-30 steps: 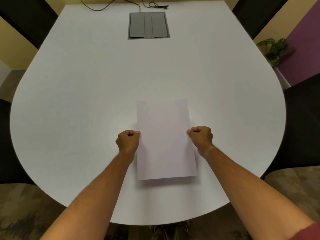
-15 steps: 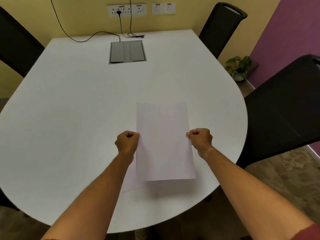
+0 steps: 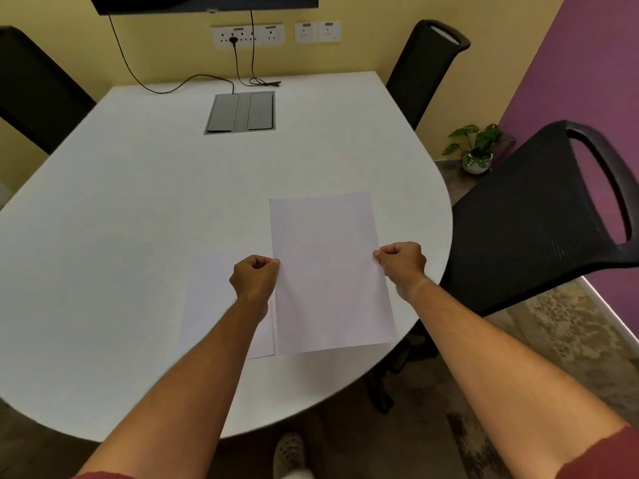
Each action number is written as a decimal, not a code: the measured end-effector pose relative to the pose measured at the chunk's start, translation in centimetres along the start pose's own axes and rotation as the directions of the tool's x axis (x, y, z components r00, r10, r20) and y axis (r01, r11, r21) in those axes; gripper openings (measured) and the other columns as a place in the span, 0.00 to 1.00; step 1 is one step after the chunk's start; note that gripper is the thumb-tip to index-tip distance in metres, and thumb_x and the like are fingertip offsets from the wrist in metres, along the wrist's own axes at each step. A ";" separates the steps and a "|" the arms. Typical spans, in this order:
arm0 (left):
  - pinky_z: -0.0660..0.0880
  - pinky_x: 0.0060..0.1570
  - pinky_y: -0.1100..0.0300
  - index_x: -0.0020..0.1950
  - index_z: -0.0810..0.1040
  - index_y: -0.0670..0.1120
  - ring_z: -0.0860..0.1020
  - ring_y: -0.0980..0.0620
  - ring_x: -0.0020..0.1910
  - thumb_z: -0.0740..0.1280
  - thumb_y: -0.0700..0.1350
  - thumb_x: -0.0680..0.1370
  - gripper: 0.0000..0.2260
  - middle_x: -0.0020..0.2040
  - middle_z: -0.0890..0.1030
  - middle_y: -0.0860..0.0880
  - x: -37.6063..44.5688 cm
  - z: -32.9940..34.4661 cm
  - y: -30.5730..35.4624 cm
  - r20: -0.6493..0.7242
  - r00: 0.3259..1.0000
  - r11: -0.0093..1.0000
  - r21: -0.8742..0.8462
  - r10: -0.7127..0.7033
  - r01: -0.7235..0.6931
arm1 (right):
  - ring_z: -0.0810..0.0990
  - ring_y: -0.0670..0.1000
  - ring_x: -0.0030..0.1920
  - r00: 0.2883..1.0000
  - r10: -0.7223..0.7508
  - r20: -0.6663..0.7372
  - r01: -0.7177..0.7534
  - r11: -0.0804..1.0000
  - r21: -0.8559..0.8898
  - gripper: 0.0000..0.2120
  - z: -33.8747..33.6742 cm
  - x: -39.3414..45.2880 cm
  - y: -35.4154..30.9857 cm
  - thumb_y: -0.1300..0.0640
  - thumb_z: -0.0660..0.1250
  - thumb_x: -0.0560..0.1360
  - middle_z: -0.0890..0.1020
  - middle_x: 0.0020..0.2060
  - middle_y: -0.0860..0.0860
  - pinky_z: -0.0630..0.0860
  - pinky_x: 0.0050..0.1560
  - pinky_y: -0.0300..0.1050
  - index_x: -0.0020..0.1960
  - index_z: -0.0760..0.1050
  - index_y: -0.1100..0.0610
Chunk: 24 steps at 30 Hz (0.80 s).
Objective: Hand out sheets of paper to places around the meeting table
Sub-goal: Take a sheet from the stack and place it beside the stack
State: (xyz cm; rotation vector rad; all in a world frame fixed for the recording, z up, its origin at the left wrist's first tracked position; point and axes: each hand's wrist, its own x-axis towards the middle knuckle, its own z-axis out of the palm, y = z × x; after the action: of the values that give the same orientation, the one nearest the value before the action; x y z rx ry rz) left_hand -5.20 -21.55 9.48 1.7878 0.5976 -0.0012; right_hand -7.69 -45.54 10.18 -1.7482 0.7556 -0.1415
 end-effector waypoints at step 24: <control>0.79 0.46 0.58 0.39 0.80 0.45 0.82 0.47 0.43 0.72 0.40 0.75 0.05 0.41 0.82 0.48 9.4 15.5 0.4 0.059 0.961 0.951 -0.135 -0.271 0.277 | 0.79 0.51 0.48 0.997 0.033 0.067 -0.017 0.973 -0.230 0.06 1.5 22.2 -2.2 0.63 0.72 0.73 0.82 0.42 0.52 0.77 0.51 0.43 0.38 0.80 0.58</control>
State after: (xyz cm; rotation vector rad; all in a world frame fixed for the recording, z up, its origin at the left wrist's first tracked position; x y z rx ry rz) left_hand 7.81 -31.87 2.19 1.5515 0.7939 -0.1808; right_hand 11.29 -56.29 5.40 -1.9504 0.7655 0.0266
